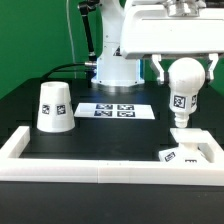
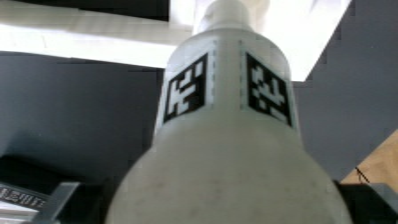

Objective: Assemble lamp

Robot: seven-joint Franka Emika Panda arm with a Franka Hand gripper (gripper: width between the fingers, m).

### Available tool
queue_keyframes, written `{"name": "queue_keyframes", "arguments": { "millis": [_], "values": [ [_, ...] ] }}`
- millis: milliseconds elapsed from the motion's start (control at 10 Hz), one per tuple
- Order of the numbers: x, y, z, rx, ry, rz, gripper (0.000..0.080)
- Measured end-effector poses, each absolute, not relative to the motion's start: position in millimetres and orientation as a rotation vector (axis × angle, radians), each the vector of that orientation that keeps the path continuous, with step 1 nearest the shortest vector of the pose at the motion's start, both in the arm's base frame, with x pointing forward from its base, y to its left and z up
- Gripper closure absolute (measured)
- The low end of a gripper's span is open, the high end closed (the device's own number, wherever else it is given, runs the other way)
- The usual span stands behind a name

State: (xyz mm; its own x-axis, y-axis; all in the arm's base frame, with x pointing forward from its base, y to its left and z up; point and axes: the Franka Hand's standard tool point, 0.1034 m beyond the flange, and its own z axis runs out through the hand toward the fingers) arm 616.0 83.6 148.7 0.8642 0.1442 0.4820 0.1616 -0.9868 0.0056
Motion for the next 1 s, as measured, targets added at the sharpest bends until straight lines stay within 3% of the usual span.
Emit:
{"name": "queue_keyframes", "arguments": {
  "millis": [1000],
  "values": [
    [617.8,95.3,137.0,-2.992,-0.268,-0.779,0.022]
  ]
}}
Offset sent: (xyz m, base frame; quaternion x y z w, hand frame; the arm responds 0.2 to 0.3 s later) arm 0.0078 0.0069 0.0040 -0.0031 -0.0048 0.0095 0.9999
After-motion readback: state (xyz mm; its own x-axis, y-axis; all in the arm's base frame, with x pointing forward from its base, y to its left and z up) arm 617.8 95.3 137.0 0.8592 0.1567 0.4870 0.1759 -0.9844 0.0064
